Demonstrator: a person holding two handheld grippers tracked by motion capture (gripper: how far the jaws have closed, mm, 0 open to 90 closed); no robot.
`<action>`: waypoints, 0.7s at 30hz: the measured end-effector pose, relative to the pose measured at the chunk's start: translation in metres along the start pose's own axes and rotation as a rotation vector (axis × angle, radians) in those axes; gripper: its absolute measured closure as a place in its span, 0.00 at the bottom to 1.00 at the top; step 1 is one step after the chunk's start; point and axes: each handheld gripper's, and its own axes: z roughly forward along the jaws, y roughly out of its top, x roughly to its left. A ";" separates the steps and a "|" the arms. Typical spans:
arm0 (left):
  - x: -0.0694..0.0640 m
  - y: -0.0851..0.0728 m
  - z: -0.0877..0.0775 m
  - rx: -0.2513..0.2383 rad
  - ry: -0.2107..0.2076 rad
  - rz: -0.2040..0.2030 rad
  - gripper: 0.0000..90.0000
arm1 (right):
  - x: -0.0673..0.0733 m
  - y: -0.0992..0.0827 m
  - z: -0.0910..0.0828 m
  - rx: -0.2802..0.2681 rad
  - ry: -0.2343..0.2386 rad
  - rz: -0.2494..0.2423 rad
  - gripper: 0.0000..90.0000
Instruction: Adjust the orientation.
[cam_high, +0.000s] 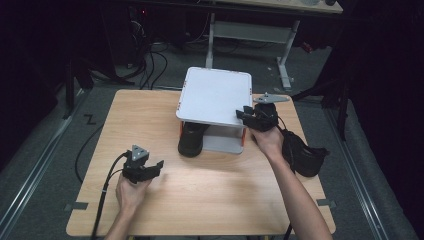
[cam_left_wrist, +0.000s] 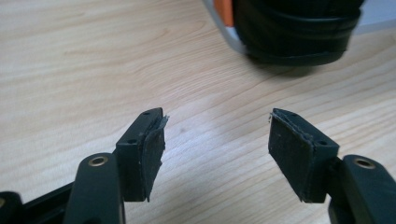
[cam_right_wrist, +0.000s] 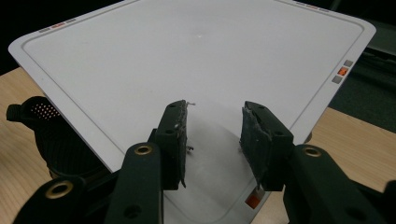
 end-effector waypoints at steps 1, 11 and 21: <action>0.001 -0.001 0.000 -0.004 0.009 -0.003 0.40 | 0.000 0.000 0.000 0.000 -0.001 0.000 0.68; 0.010 -0.021 0.010 0.013 0.073 0.039 0.40 | -0.001 0.000 0.000 -0.006 0.004 0.015 0.65; 0.010 -0.021 0.011 0.004 0.099 0.033 0.37 | -0.003 0.001 -0.018 -0.006 0.022 0.009 0.62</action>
